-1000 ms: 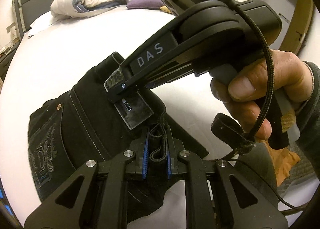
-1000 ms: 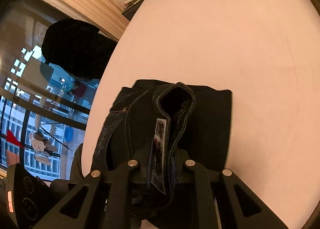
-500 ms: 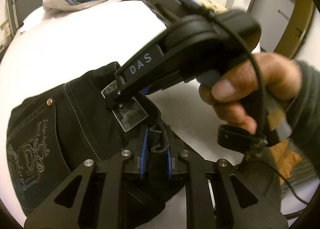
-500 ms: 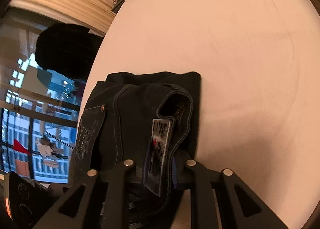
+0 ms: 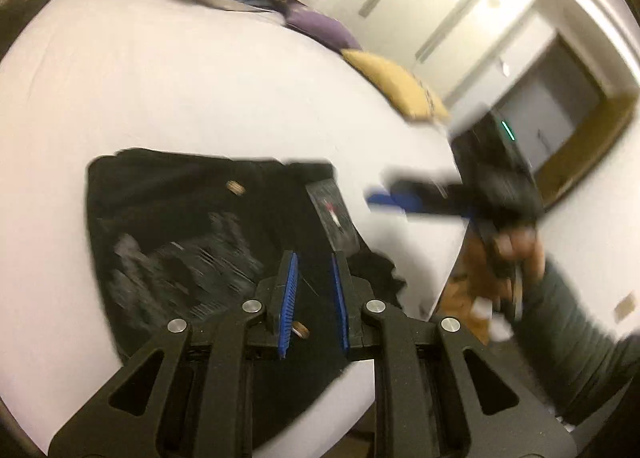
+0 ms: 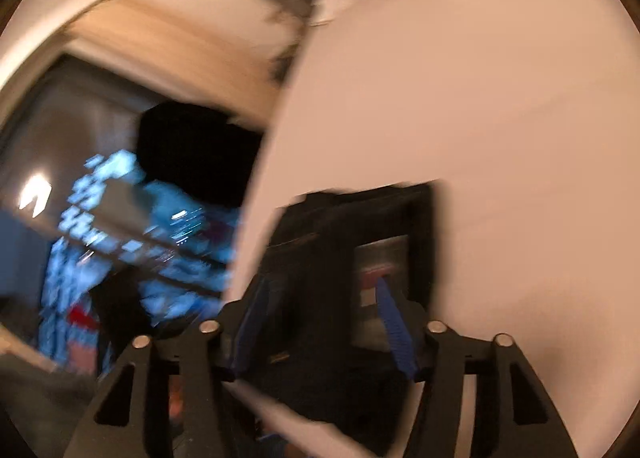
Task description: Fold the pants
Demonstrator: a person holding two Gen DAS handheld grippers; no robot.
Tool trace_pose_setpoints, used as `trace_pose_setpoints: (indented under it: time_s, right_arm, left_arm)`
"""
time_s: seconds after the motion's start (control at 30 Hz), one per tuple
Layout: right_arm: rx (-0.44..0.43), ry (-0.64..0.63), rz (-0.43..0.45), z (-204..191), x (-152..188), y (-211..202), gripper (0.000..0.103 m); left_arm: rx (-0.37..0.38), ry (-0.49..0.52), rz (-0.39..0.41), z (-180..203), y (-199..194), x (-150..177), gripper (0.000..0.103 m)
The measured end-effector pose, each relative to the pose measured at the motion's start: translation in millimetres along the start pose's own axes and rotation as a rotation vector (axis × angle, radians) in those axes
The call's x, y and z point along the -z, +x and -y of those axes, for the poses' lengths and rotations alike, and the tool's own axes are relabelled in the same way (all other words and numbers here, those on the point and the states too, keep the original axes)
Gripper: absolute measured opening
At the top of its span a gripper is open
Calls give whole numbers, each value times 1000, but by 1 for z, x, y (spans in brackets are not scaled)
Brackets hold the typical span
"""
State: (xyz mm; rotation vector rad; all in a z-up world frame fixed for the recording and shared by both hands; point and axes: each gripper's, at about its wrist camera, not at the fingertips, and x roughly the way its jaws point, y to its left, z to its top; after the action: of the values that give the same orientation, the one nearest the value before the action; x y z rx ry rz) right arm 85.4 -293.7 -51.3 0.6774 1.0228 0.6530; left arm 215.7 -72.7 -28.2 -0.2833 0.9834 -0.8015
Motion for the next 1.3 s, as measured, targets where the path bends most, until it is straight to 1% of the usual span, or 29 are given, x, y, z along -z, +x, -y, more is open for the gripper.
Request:
trace_pose_setpoints:
  time_s: [0.07, 0.1, 0.13, 0.17, 0.2, 0.23, 0.27, 0.3, 0.33, 0.37, 0.43, 0.5, 0.53, 0.6, 0.63, 0.67, 0.73, 0.77, 0.83, 0.87, 1.03, 1.07, 1.1, 1.13, 1.2, 1.3]
  right_arm:
    - [-26, 13, -42, -1, 4, 22, 52]
    - [-27, 34, -57, 5, 5, 31, 52]
    - [-21, 65, -71, 12, 5, 41, 51]
    - [-1, 101, -87, 22, 6, 50, 51]
    - [32, 127, -100, 31, 7, 57, 51]
    - [70, 166, -114, 45, 10, 65, 33]
    - [96, 201, -111, 56, 12, 67, 0]
    - [76, 248, -102, 67, 14, 67, 0]
    - [52, 273, -93, 72, 16, 67, 0]
    - [47, 274, -81, 73, 17, 67, 0]
    - [84, 230, -77, 65, 16, 70, 0]
    - [93, 228, -81, 62, 16, 72, 0]
    - [89, 238, -82, 62, 16, 73, 0]
    - [96, 240, -78, 63, 14, 74, 0]
    - [102, 236, -76, 62, 15, 72, 0]
    - [108, 236, -73, 58, 13, 76, 0]
    - [111, 240, -69, 58, 14, 77, 0]
    - [114, 233, -67, 57, 13, 78, 0]
    - [120, 223, -62, 59, 16, 72, 0]
    - [121, 223, -60, 59, 21, 67, 0]
    - [152, 212, -49, 53, 23, 65, 0]
    - [158, 210, -46, 51, 24, 65, 0]
    - [162, 210, -43, 50, 24, 65, 0]
    - [164, 212, -41, 50, 24, 64, 0]
    - [176, 217, -33, 46, 25, 63, 0]
    - [210, 206, -26, 36, 26, 59, 0]
  left_arm:
    - [67, -17, -8, -17, 5, -22, 16]
    - [99, -46, -3, -31, 9, -34, 16]
    - [148, -97, -10, -47, 17, -45, 16]
    - [207, -153, -29, -65, 24, -48, 16]
    - [242, -214, -41, -82, 33, -52, 16]
    - [219, -249, -36, -95, 40, -54, 16]
    - [218, -281, -56, -110, 48, -52, 16]
    - [243, -310, -88, -121, 58, -46, 16]
    - [242, -335, -103, -132, 66, -36, 16]
    - [240, -329, -104, -137, 69, -30, 15]
    - [256, -297, -84, -138, 63, -22, 15]
    - [270, -282, -70, -133, 51, -16, 16]
    - [285, -282, -63, -135, 52, -17, 16]
    - [360, -299, -36, -137, 34, -8, 16]
    - [384, -299, -26, -139, 30, -2, 16]
    - [388, -297, -19, -138, 26, 7, 16]
    - [370, -323, -33, -144, 24, 24, 16]
    - [354, -351, -38, -148, 24, 35, 15]
    - [371, -390, -26, -150, 22, 50, 15]
    - [379, -383, -27, -146, 18, 56, 15]
    - [346, -240, -76, -114, 3, 78, 15]
    - [327, -216, -87, -109, 0, 82, 15]
    - [299, -197, -93, -105, 0, 85, 15]
    - [289, -193, -97, -102, 1, 87, 15]
    - [285, -195, -104, -100, 7, 91, 15]
    - [251, -134, -107, -88, 19, 95, 15]
